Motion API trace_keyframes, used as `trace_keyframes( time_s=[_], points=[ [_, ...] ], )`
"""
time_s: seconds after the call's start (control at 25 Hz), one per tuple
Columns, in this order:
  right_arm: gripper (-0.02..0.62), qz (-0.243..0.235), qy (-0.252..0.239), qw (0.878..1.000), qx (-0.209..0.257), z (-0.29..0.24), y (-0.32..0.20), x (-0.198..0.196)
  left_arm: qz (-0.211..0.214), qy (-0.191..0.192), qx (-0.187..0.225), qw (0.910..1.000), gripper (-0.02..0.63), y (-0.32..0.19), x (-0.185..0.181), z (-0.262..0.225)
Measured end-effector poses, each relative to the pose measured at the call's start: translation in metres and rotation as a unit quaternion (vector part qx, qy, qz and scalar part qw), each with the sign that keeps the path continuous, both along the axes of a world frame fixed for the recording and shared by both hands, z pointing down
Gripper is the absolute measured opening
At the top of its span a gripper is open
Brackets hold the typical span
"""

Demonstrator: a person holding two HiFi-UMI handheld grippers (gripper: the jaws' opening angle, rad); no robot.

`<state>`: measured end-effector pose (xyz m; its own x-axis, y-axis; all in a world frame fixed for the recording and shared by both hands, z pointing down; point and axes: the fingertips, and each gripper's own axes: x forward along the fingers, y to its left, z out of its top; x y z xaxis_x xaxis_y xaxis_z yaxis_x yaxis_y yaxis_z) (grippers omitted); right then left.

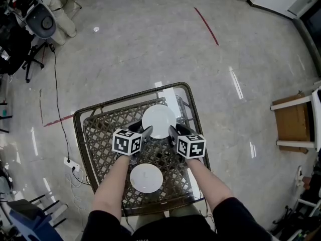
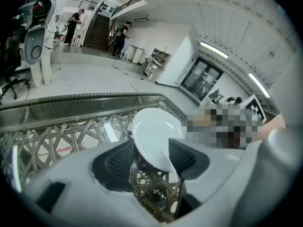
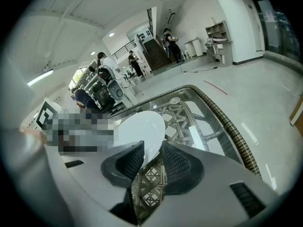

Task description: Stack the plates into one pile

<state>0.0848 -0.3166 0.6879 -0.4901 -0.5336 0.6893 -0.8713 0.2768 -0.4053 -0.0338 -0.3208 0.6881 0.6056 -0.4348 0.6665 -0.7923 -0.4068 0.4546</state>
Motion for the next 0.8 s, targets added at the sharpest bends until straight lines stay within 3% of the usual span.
trace_keyframes(
  time_s=[0.8],
  points=[
    [0.121, 0.001, 0.005, 1.000, 0.025, -0.029, 0.044, -0.013, 0.002, 0.002, 0.035, 0.9994, 0.238, 0.041, -0.012, -0.032]
  ],
)
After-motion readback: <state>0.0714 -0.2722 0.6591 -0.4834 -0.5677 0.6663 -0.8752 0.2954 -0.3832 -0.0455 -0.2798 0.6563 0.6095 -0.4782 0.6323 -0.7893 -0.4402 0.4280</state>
